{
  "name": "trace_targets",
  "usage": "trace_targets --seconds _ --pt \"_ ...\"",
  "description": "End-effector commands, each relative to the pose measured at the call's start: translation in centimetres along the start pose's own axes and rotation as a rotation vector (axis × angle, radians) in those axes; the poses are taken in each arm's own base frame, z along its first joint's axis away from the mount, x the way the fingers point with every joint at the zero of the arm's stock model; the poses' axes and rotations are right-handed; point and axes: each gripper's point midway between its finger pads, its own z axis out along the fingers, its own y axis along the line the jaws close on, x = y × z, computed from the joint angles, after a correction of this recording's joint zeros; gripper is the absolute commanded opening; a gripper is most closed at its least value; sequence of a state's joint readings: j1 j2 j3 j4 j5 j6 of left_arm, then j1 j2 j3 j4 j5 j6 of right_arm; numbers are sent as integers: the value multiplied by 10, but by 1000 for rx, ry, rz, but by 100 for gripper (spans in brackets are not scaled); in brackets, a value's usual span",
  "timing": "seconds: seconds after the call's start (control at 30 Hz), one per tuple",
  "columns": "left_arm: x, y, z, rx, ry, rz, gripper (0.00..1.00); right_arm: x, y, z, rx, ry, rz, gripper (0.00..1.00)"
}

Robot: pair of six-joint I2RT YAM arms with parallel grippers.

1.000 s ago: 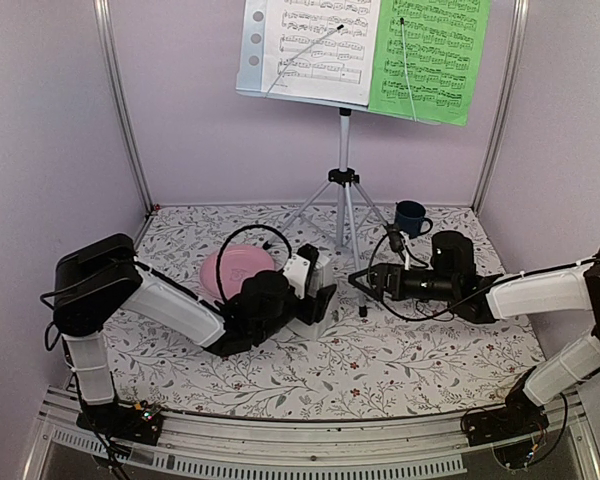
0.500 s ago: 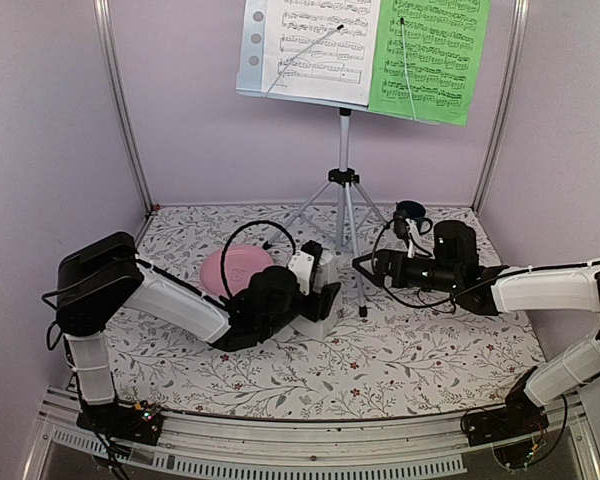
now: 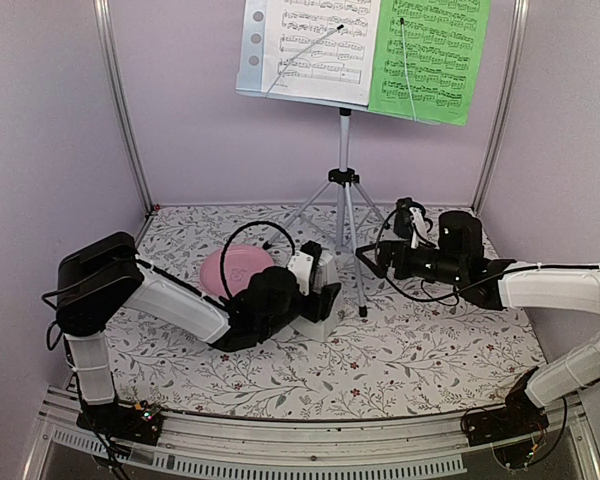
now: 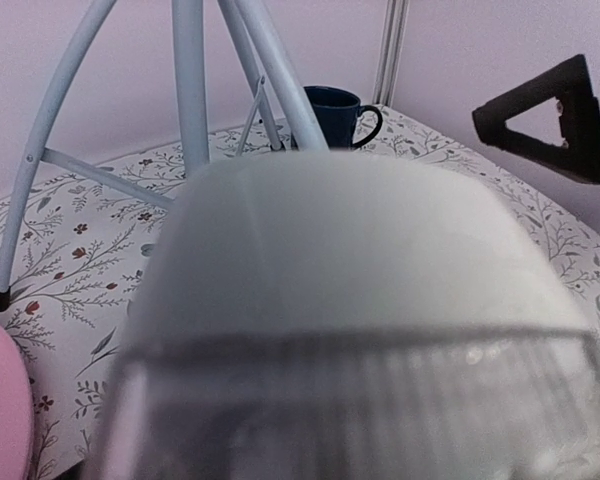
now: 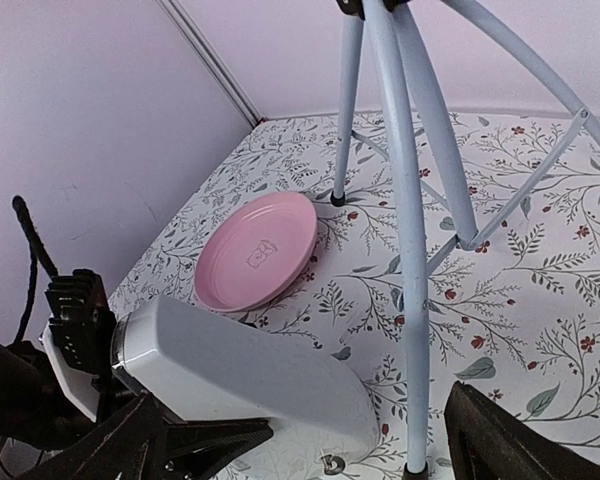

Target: Set up the instrument practice props

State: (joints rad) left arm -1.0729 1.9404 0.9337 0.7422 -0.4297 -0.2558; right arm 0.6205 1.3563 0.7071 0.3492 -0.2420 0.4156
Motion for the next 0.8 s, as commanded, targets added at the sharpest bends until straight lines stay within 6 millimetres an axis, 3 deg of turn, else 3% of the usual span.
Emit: trace_targets --seconds 0.0,0.33,0.53,0.77 --pt "-29 -10 -8 49 -74 -37 65 -16 13 -5 -35 -15 -71 99" --pt "-30 -12 -15 90 -61 -34 98 -18 14 -3 -36 6 -84 99" --pt "-31 -7 -27 115 -69 -27 99 -21 25 -2 -86 18 -104 99" --pt "-39 0 -54 151 -110 -3 99 -15 31 15 -147 85 -82 99"
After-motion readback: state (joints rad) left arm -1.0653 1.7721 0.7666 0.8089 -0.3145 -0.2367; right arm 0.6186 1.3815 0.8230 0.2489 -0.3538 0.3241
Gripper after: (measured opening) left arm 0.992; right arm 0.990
